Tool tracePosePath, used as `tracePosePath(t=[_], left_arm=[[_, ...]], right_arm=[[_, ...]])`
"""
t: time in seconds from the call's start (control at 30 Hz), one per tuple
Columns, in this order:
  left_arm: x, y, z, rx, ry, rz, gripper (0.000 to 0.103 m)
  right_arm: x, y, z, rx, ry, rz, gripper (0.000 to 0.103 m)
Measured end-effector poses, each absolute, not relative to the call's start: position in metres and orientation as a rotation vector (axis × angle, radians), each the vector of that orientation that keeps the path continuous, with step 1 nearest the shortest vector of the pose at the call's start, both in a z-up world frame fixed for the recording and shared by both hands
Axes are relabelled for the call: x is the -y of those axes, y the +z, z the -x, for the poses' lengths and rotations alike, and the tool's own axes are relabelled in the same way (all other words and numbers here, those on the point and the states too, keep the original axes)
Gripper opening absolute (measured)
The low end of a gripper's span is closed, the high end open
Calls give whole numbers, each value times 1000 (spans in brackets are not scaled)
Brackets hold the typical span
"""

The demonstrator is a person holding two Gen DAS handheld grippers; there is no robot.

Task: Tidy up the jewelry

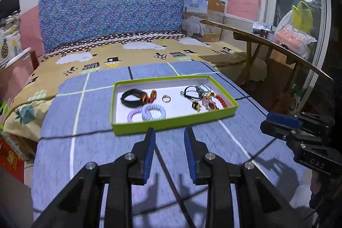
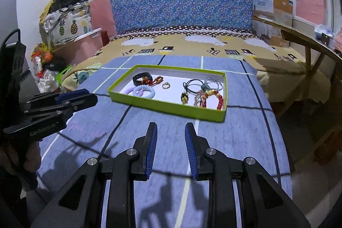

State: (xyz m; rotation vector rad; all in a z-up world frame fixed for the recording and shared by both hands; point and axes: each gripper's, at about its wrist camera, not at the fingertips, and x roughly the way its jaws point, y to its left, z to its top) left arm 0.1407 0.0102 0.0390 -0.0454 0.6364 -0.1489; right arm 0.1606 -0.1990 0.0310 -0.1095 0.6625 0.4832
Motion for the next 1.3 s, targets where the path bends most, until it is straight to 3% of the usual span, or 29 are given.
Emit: tracePosePath(t=[0.6, 1.3], left_arm=[[-1, 24, -60, -618, -59, 22, 29], [0, 19, -42, -601, -27, 34, 29]], right_arm=[[214, 16, -90, -638, 430, 129, 28], [213, 17, -80, -632, 422, 126, 28]])
